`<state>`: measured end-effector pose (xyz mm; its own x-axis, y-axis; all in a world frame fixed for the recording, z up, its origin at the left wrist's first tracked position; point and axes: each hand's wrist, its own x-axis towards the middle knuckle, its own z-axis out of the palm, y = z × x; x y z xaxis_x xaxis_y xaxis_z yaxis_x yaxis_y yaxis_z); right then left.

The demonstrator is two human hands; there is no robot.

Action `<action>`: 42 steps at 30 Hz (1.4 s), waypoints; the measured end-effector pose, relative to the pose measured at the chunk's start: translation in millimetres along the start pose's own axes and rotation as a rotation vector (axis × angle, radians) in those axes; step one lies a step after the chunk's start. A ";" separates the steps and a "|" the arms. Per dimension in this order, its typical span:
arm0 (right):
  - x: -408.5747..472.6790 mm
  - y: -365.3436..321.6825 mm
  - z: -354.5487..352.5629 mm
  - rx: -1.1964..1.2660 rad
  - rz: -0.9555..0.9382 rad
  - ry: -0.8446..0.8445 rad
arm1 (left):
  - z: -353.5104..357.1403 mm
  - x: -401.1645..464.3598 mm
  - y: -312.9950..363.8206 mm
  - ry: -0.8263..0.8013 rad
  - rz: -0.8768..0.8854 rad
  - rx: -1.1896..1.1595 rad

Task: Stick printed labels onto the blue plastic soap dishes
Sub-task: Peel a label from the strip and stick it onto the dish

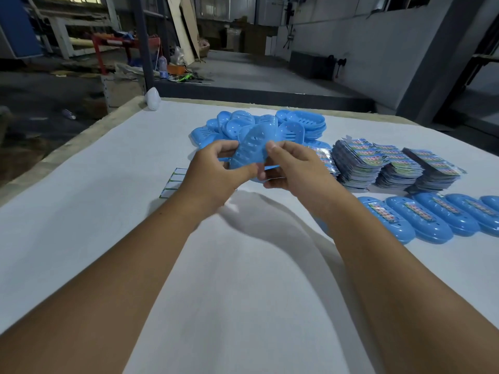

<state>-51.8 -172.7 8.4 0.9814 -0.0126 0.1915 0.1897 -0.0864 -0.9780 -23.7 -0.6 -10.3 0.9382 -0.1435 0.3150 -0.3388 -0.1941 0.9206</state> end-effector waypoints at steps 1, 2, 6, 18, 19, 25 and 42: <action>1.0 -0.3 -1.3 -0.061 -0.015 0.092 | -1.6 0.2 -1.2 -0.020 0.011 0.039; 2.6 -0.3 -3.4 -0.126 -0.044 0.202 | -3.2 -0.3 -1.6 -0.054 0.037 0.114; 5.6 -3.9 -12.5 -0.168 -0.147 0.498 | -9.9 -4.3 2.3 -0.300 0.056 0.364; 4.0 -2.0 -9.5 -0.328 -0.179 0.485 | -9.7 -8.7 -3.5 -0.489 -0.137 0.228; 3.3 -2.5 -8.9 -0.342 -0.178 0.484 | -9.6 -9.0 -2.9 -0.488 -0.146 0.221; 4.4 -3.3 -9.4 -0.414 -0.173 0.489 | -7.8 -7.2 -1.9 -0.329 -0.028 0.405; 12.6 11.8 -50.3 -1.301 0.226 0.360 | 18.8 -19.7 6.1 -0.229 0.231 0.645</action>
<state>-38.6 -224.0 3.3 0.8875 -0.3898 0.2456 -0.3318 -0.9106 -0.2463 -45.7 -17.2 -15.2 0.8228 -0.4365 0.3641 -0.5679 -0.6580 0.4945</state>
